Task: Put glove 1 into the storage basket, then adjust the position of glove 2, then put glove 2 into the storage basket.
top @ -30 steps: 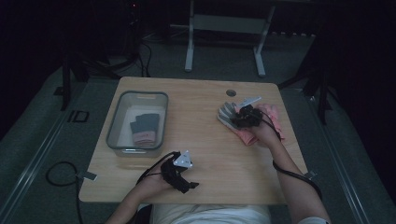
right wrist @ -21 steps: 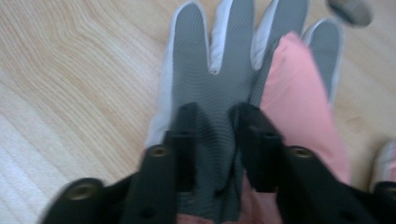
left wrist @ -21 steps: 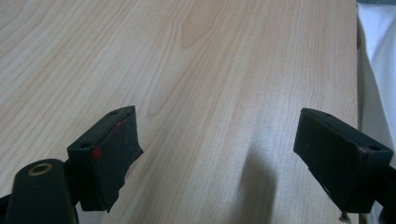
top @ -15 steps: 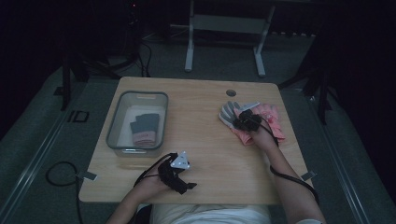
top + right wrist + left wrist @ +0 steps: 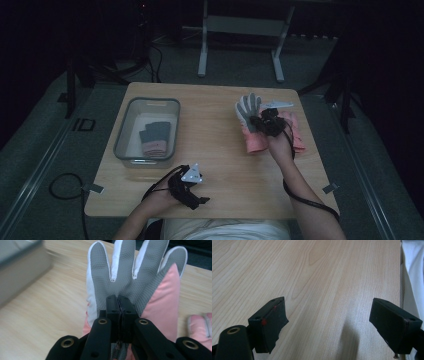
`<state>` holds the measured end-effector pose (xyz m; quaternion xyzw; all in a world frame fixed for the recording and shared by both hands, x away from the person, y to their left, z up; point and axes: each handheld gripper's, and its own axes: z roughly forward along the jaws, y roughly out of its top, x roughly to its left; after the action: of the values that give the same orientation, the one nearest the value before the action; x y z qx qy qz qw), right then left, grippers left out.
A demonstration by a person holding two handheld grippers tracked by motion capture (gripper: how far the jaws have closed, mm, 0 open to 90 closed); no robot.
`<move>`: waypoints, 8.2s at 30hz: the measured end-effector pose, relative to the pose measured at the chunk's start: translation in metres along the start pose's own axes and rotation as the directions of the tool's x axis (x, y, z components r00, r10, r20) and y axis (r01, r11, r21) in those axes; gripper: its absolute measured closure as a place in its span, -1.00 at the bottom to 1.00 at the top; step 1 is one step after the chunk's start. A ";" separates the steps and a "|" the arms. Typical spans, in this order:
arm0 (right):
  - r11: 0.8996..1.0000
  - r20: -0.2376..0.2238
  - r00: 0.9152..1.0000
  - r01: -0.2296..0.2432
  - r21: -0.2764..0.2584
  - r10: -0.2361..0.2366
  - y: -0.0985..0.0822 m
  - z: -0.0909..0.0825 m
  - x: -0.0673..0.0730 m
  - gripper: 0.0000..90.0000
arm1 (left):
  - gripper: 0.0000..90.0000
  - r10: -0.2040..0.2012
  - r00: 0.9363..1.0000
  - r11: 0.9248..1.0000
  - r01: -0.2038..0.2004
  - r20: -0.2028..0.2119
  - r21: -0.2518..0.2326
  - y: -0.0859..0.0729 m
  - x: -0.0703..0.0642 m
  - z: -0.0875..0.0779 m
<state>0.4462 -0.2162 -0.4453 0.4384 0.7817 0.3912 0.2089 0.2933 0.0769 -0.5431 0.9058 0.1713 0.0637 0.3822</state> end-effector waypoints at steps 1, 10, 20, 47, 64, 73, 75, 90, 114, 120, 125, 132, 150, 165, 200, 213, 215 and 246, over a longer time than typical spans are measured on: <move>1.000 0.001 1.000 -0.016 -0.016 0.016 0.001 -0.006 0.006 0.96 | -0.69 -0.001 1.000 1.000 0.001 -0.004 -0.007 0.000 0.000 -0.001; 0.994 0.084 0.991 -0.105 -0.040 0.108 -0.010 -0.024 0.052 0.96 | -0.69 0.003 0.999 1.000 -0.004 -0.038 -0.022 0.001 -0.002 -0.007; 0.982 0.152 0.975 -0.176 0.066 0.164 -0.041 0.037 0.064 0.96 | -0.85 -0.013 1.000 1.000 0.013 -0.020 -0.004 0.000 -0.005 -0.002; 0.975 0.180 0.967 -0.200 0.098 0.181 -0.034 0.101 0.060 0.78 | -0.98 0.033 0.997 0.999 -0.031 -0.077 0.024 -0.010 -0.001 0.001; 0.992 0.165 0.980 -0.099 -0.072 0.110 -0.018 -0.008 -0.034 0.47 | -0.98 0.028 0.998 0.999 -0.027 -0.061 0.022 -0.011 -0.001 0.002; 0.996 0.278 0.957 -0.087 -0.003 0.084 -0.055 -0.024 -0.115 0.26 | -0.98 0.020 0.998 1.000 -0.018 -0.065 0.018 -0.011 -0.002 0.001; 0.995 0.279 0.957 -0.089 0.037 0.076 -0.063 -0.019 -0.125 0.20 | -0.98 0.022 0.997 1.000 -0.021 -0.067 0.023 -0.010 -0.002 0.001; 0.986 0.269 0.956 -0.147 0.084 0.120 -0.087 0.021 -0.139 0.53 | -0.98 0.000 0.998 1.000 0.001 -0.062 0.013 -0.010 0.000 0.002; 0.985 0.249 0.955 -0.170 0.020 0.160 -0.062 -0.018 -0.045 0.95 | -0.98 0.012 0.998 1.000 -0.012 -0.061 0.000 -0.009 -0.002 0.000; 0.985 0.263 0.954 -0.162 0.057 0.142 -0.072 -0.001 -0.040 0.95 | -0.98 0.012 0.998 1.000 -0.012 -0.064 -0.006 -0.009 -0.002 -0.002; 0.982 0.271 0.951 -0.175 0.067 0.151 -0.086 0.012 -0.040 0.92 | -0.98 0.004 0.998 1.000 -0.005 -0.069 -0.009 -0.010 0.000 -0.003; 0.987 0.258 0.957 -0.149 0.056 0.130 -0.080 0.006 -0.043 0.76 | -0.98 0.008 0.998 1.000 -0.008 -0.064 -0.010 -0.010 -0.001 -0.003; 0.987 0.233 0.971 -0.089 0.134 0.056 -0.082 0.025 -0.044 0.86 | -0.98 0.017 0.998 1.000 -0.018 -0.064 -0.007 -0.009 -0.002 -0.002; 0.995 0.241 0.966 -0.098 0.004 0.094 -0.036 -0.016 -0.031 0.94 | -0.98 0.021 0.998 1.000 -0.021 -0.065 -0.008 -0.008 -0.003 -0.003; 0.996 0.197 0.976 -0.091 -0.002 0.090 0.015 0.023 0.069 0.94 | -0.98 0.039 0.997 0.999 -0.039 -0.060 -0.001 -0.008 -0.006 -0.003; 0.993 0.217 0.973 -0.093 0.070 0.076 -0.013 0.055 0.071 0.91 | -0.98 0.006 0.999 1.000 -0.007 -0.038 -0.022 -0.006 -0.007 0.001; 0.995 0.223 0.973 -0.079 0.067 0.062 -0.015 0.057 0.073 0.89 | -0.98 -0.010 1.000 1.000 0.009 -0.025 -0.028 -0.005 -0.008 0.003; 0.999 0.015 0.999 0.035 -0.026 -0.035 0.019 0.024 0.023 0.39 | -0.68 -0.243 0.922 0.961 0.186 -0.302 -0.206 0.129 0.068 -0.030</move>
<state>0.4600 -0.1807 -0.4439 0.4248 0.7826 0.3944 0.2272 0.3836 0.0376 -0.4309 0.8218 0.3242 0.1842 0.4307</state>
